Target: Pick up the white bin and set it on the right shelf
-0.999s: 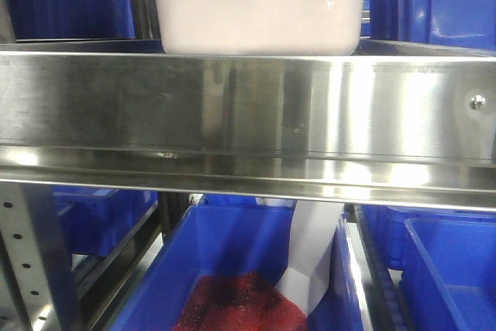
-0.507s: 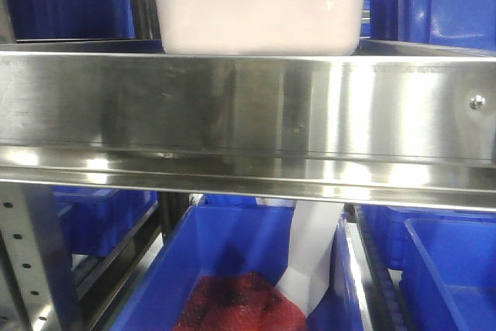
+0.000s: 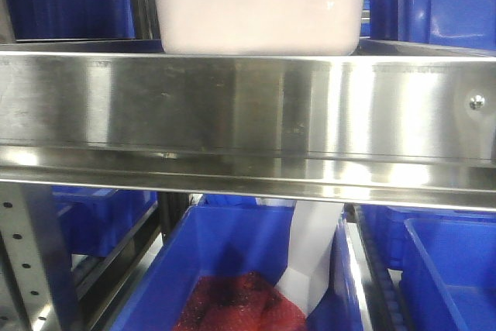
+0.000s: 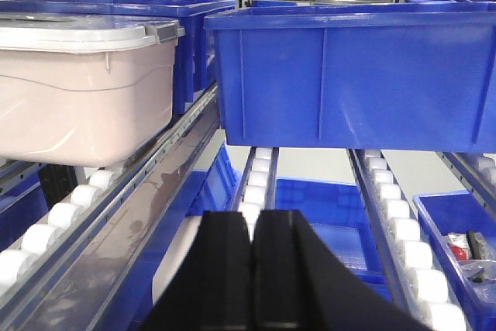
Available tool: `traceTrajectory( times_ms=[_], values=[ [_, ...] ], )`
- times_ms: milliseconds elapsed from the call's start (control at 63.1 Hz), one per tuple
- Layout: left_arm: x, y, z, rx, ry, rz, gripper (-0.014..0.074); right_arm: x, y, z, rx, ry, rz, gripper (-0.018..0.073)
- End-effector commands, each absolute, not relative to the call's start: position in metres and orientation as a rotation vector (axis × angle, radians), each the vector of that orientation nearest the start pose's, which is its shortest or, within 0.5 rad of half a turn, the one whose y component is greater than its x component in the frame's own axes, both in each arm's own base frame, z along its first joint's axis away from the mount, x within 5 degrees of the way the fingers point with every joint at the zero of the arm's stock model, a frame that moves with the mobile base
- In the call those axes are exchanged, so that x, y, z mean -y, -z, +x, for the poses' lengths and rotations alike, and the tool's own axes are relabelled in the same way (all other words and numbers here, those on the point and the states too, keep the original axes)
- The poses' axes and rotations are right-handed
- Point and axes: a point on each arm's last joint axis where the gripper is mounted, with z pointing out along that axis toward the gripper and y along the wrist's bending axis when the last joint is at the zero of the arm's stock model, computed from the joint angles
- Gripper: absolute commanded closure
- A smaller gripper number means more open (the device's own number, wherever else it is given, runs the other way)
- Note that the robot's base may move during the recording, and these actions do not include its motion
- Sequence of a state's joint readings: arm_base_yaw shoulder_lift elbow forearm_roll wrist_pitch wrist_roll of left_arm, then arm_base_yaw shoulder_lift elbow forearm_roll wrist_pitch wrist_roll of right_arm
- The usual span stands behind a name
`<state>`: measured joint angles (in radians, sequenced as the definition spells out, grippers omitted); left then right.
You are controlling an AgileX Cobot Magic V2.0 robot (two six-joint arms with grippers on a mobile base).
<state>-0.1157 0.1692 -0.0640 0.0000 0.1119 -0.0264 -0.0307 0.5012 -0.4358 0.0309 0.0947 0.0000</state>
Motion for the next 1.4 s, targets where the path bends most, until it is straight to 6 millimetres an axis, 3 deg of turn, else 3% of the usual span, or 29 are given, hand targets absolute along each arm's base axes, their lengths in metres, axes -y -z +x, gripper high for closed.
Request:
traceTrajectory(
  times_ms=[0,143,381,809,1380],
  values=[
    [0.011,-0.217,0.066,-1.535,0.147,0.100,0.0715,0.004,-0.331,0.111,-1.525,0.012,0.039,0.0484],
    [0.010,-0.201,0.058,-1.500,0.198,0.075,0.0715,0.004,-0.331,0.111,-1.525,0.012,0.039,0.0484],
    [0.009,-0.208,0.055,-1.414,0.233,0.039,0.0715,0.004,-0.331,0.111,-1.525,0.012,0.039,0.0484],
    [0.010,-0.209,0.054,-1.394,0.137,0.139,0.0715,0.004,-0.331,0.111,-1.525,0.012,0.039,0.0484],
    [0.010,-0.209,0.054,-1.392,0.136,0.140,0.0715,0.004,-0.331,0.111,-1.525,0.012,0.039,0.0484]
  ],
)
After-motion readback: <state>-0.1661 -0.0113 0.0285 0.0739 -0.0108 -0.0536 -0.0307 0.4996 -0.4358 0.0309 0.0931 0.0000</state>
